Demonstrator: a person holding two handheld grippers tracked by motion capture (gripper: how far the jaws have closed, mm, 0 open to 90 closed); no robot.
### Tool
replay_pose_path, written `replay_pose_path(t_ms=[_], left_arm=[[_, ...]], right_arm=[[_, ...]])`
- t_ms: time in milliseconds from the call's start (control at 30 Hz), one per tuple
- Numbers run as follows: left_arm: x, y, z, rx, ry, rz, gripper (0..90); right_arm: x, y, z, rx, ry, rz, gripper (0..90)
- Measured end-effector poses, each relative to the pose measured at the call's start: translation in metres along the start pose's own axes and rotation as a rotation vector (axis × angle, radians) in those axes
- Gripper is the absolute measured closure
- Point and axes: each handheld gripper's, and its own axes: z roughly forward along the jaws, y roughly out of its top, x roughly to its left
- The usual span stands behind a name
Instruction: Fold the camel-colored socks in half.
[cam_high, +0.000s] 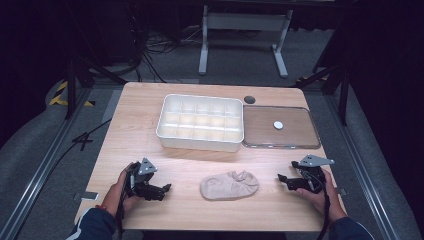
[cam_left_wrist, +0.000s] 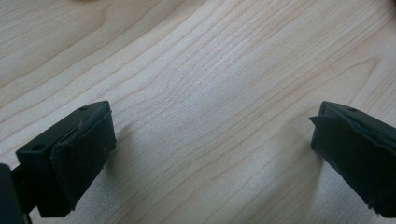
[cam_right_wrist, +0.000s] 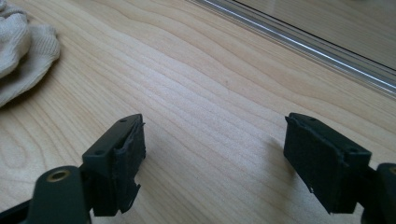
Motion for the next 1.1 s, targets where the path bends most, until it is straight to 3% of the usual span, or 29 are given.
replay_pose_path(t_ms=[200, 767, 1100], left_arm=[[0.0016, 0.0007, 0.0011, 0.003, -0.027, 0.009, 0.0], [0.0015, 0.0013, 0.0013, 0.000, -0.034, 0.032, 0.3], [0.0047, 0.0007, 0.0003, 0.006, -0.070, 0.065, 0.3]], right_arm=[[0.0002, -0.0008, -0.0007, -0.001, -0.007, 0.005, 21.1], [-0.0018, -0.0005, -0.0017, 0.009, -0.002, 0.003, 20.6], [-0.0011, 0.0002, -0.0041, -0.003, 0.014, 0.006, 30.7]])
